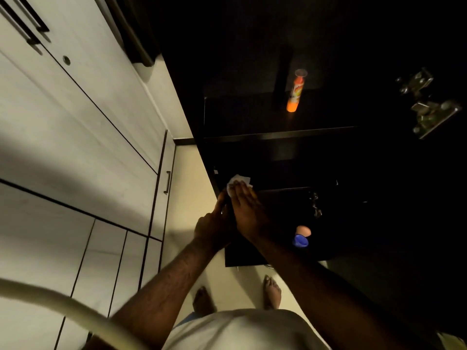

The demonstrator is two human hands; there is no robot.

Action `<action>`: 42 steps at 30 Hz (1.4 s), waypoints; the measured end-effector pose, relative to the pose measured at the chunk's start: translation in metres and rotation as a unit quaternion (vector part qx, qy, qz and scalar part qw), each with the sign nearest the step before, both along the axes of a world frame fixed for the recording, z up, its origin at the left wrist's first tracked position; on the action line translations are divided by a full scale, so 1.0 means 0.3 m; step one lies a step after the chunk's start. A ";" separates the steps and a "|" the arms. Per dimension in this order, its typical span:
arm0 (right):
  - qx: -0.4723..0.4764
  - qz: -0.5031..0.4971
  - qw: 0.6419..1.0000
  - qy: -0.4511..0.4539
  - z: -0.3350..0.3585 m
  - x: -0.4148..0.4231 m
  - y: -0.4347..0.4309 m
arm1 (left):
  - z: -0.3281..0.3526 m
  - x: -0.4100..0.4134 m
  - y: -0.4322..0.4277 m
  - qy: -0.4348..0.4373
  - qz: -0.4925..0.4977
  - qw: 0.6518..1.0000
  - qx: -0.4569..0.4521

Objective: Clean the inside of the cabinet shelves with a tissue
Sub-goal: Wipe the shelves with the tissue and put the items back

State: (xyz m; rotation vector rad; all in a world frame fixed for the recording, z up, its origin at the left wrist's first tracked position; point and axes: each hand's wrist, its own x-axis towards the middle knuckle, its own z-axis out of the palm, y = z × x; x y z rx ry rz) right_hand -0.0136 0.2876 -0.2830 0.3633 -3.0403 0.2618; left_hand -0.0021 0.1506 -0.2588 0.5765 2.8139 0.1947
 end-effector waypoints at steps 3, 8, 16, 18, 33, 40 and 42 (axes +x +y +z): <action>0.034 -0.107 0.994 -0.012 -0.047 0.039 0.211 | -0.015 -0.005 0.007 0.059 0.002 0.997 0.051; 0.045 -0.246 0.968 -0.026 -0.050 0.065 0.572 | -0.036 -0.004 0.052 0.055 0.050 0.997 0.022; 0.029 -0.174 0.984 0.016 -0.060 0.032 0.294 | -0.068 0.000 0.065 0.038 0.095 0.995 0.006; 0.023 -0.115 0.993 0.018 -0.070 0.005 0.147 | -0.056 -0.004 0.073 0.016 0.100 0.995 0.009; 0.047 -0.268 0.960 0.057 -0.065 0.007 0.485 | -0.095 0.018 0.100 0.025 0.093 0.995 0.025; 0.025 -0.271 0.962 0.014 -0.033 0.035 0.450 | -0.087 0.013 0.071 0.013 0.086 0.996 0.028; -0.041 -0.191 0.981 -0.011 -0.045 -0.004 0.302 | -0.069 0.015 0.073 0.004 0.074 0.997 0.038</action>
